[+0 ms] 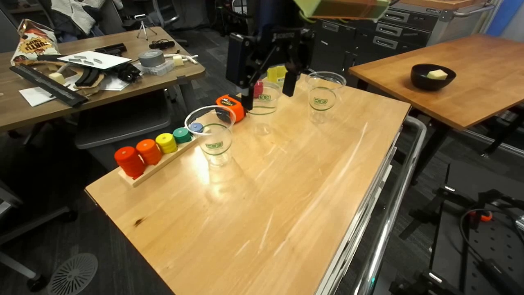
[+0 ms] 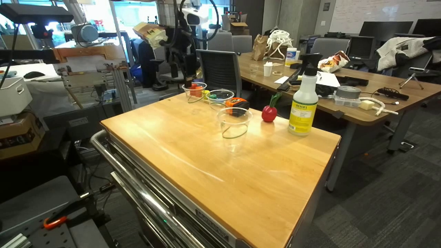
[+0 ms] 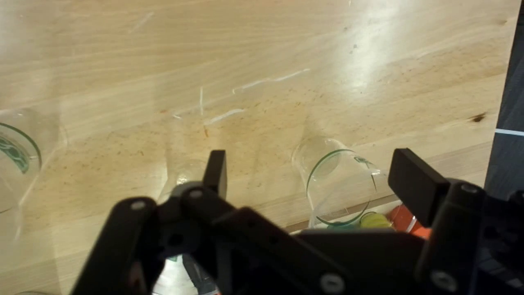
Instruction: Stack the cups together
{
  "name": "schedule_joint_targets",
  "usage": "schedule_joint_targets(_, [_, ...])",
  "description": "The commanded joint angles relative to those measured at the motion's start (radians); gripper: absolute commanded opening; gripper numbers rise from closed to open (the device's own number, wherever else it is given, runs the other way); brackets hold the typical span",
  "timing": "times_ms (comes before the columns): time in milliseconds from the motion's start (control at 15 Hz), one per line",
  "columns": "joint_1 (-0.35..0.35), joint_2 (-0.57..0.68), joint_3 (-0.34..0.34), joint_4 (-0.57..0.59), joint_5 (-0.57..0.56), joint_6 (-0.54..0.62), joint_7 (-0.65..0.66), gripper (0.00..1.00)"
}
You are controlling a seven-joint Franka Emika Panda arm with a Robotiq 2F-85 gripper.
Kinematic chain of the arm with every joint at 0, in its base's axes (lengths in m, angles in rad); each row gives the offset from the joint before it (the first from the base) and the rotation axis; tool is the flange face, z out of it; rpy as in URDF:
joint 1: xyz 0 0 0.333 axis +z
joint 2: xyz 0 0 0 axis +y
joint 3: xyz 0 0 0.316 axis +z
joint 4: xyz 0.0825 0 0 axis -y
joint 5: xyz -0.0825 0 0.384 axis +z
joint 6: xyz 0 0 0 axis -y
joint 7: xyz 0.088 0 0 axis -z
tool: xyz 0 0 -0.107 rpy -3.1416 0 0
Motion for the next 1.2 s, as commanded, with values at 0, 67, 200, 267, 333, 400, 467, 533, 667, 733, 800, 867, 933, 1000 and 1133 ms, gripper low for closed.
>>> schedule_joint_targets(0, [0.032, 0.139, -0.023, 0.189, 0.003, -0.055, 0.000, 1.00])
schedule_joint_targets(67, [0.036, 0.169, -0.026, 0.225, -0.003, -0.061, 0.006, 1.00])
schedule_joint_targets(200, [0.047, 0.227, -0.036, 0.290, -0.009, -0.081, 0.011, 1.00])
schedule_joint_targets(267, [0.052, 0.253, -0.042, 0.317, -0.012, -0.093, 0.013, 1.00])
schedule_joint_targets(333, [0.057, 0.275, -0.046, 0.343, -0.010, -0.112, 0.011, 1.00])
schedule_joint_targets(400, [0.063, 0.298, -0.051, 0.366, -0.017, -0.131, 0.013, 1.00])
schedule_joint_targets(467, [0.069, 0.320, -0.057, 0.387, -0.024, -0.150, 0.013, 1.00])
schedule_joint_targets(533, [0.075, 0.338, -0.061, 0.406, -0.028, -0.170, 0.014, 1.00])
schedule_joint_targets(667, [0.088, 0.374, -0.072, 0.442, -0.042, -0.198, 0.020, 0.88])
schedule_joint_targets(733, [0.097, 0.388, -0.079, 0.457, -0.053, -0.202, 0.028, 0.73])
schedule_joint_targets(800, [0.104, 0.400, -0.085, 0.472, -0.063, -0.207, 0.033, 0.66])
schedule_joint_targets(867, [0.113, 0.409, -0.093, 0.481, -0.081, -0.209, 0.042, 0.58])
schedule_joint_targets(933, [0.120, 0.418, -0.099, 0.494, -0.092, -0.211, 0.047, 0.48])
schedule_joint_targets(1000, [0.126, 0.422, -0.103, 0.500, -0.099, -0.212, 0.050, 0.42])
schedule_joint_targets(1133, [0.139, 0.425, -0.113, 0.505, -0.120, -0.207, 0.063, 0.26])
